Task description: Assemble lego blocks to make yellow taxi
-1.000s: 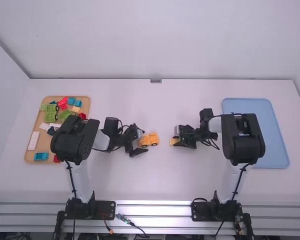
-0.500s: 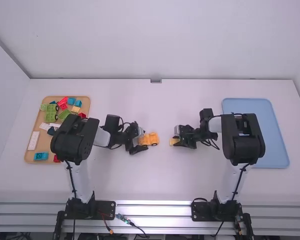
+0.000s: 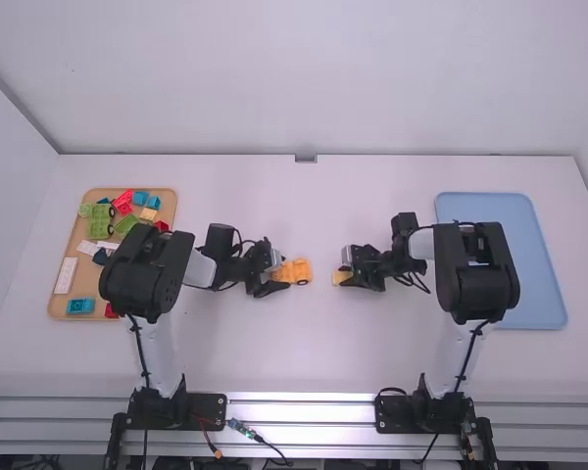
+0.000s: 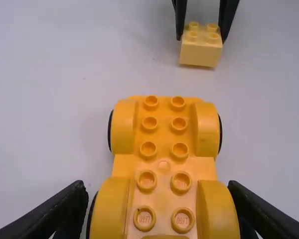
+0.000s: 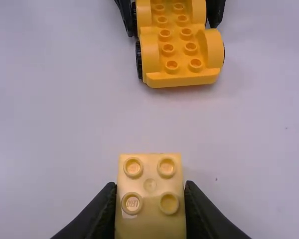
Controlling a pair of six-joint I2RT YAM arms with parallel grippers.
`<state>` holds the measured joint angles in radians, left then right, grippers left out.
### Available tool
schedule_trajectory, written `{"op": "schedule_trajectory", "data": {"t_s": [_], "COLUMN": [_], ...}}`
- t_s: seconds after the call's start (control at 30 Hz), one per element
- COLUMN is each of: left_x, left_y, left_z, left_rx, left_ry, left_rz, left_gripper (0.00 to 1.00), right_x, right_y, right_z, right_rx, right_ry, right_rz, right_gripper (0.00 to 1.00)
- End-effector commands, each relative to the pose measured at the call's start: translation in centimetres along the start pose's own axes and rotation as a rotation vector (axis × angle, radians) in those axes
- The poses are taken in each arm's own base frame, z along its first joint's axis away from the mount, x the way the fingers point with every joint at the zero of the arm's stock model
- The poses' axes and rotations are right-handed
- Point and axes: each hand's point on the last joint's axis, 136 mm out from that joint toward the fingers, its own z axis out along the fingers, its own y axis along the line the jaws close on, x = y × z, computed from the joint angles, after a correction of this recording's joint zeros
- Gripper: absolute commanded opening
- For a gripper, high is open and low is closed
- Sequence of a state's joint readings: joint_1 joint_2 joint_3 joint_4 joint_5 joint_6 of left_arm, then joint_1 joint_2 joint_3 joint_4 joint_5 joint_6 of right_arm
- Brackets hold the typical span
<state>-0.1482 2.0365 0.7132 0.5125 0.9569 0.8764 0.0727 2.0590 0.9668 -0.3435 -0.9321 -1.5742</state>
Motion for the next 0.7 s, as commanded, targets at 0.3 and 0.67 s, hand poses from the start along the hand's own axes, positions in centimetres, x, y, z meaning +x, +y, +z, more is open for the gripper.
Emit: {"op": "schedule_trajectory", "data": {"t_s": [0.3, 0.67], "left_x": [0.53, 0.76], "left_y": [-1.29, -1.69], "left_z": [0.20, 0.31], "left_rx": [0.039, 0.078], "left_ry": [-0.003, 0.018], "left_rz": [0.087, 0.129], "left_gripper": [0.58, 0.55], "right_x": [-0.02, -0.09], "right_y": [-0.07, -0.10], "right_z": [0.15, 0.16], "right_rx": [-0.005, -0.005], "right_ry": [-0.013, -0.016], "right_rz": [0.006, 0.005], "right_gripper": [0.31, 0.31]}}
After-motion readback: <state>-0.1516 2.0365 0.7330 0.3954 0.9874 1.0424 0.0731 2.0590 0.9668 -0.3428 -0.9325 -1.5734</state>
